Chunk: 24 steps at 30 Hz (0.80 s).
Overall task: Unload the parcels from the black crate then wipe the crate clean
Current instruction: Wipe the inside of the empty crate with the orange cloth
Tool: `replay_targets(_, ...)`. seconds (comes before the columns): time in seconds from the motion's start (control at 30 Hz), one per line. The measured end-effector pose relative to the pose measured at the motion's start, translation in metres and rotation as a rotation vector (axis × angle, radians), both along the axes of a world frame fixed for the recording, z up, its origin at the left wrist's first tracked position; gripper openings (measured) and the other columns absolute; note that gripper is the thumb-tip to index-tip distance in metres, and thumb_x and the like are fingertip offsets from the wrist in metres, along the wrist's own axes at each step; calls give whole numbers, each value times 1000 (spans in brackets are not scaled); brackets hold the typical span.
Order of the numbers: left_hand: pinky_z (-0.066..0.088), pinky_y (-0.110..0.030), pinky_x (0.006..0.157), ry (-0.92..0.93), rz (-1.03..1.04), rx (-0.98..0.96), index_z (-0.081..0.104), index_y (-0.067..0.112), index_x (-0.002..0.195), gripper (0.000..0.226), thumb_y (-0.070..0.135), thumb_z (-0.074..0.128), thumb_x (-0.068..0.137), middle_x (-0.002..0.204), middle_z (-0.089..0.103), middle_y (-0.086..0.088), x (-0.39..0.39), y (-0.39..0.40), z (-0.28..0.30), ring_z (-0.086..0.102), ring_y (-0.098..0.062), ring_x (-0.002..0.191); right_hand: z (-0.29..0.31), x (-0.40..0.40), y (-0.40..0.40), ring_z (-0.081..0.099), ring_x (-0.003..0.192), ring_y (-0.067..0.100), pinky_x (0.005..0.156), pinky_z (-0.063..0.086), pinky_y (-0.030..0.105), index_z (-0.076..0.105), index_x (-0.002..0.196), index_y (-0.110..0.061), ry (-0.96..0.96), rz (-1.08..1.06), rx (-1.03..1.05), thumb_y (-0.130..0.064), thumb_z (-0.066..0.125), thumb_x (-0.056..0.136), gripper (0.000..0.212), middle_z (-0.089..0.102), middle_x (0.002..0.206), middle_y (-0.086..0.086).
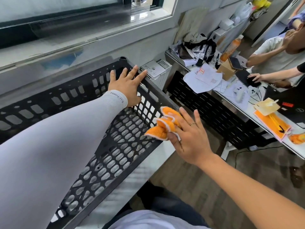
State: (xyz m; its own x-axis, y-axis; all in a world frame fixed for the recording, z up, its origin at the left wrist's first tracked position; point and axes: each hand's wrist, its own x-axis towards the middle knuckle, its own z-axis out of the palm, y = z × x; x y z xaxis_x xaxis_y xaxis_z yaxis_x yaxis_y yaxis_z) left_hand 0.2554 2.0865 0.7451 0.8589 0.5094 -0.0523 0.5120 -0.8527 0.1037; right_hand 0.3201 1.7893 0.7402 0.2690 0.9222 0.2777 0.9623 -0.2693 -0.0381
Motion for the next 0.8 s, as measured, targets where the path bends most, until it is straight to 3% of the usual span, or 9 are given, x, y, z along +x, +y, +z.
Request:
replay_targets(0.1, 1, -68, 122, 5, 0, -14, -13, 50, 159, 101, 56, 61, 91, 173, -10, 6, 0, 0, 1, 1, -31, 160, -1, 3, -3, 25, 156, 30, 123, 15, 65, 49, 153, -24, -26, -64, -3, -50, 26, 110, 55, 41, 162, -2)
replay_targets(0.2, 1, -68, 122, 6, -1, -29, -13, 50, 159, 102, 55, 63, 91, 173, -12, 5, 1, -1, 0, 2, -32, 160, -2, -17, -1, 20, 157, 27, 126, 11, 60, 48, 154, -23, 80, -101, 42, -47, 32, 109, 53, 40, 163, -2)
replay_targets(0.4, 2, -67, 123, -2, 6, -46, -16, 49, 159, 104, 55, 63, 91, 172, -16, 5, 2, -2, -3, 3, -32, 160, 5, -69, 4, 22, 157, 24, 125, 16, 58, 54, 148, -22, 273, 27, -1, -54, 33, 107, 56, 43, 160, -4)
replay_targets(0.5, 1, -67, 123, -4, 7, -49, -16, 50, 158, 104, 55, 64, 91, 172, -15, 5, 1, -1, -3, 4, -33, 159, 7, -89, 7, 23, 156, 24, 125, 17, 56, 54, 148, -19, 266, 78, -77, -65, 29, 103, 69, 44, 158, -2)
replay_targets(0.6, 1, -68, 123, 2, 8, -41, -16, 50, 158, 104, 55, 64, 92, 173, -15, 5, 0, 0, -2, 4, -33, 159, 10, -74, 6, 18, 157, 23, 126, 8, 58, 44, 155, -25, 188, 111, -169, -70, 13, 101, 77, 40, 159, -5)
replay_targets(0.7, 1, -68, 122, 12, 7, -22, -17, 50, 158, 103, 54, 62, 92, 172, -16, 6, 0, 0, -3, 4, -33, 159, 10, -52, 4, 18, 158, 25, 126, 1, 58, 42, 157, -29, 101, 144, -188, -65, 13, 104, 70, 38, 162, -6)
replay_targets(0.8, 0, -67, 121, 8, 15, -28, -17, 50, 158, 103, 54, 62, 92, 172, -16, 7, 0, 0, -3, 3, -32, 160, 9, -25, 5, 22, 156, 27, 125, 7, 62, 46, 154, -31, 69, 54, -145, -60, 17, 107, 62, 40, 162, -6)
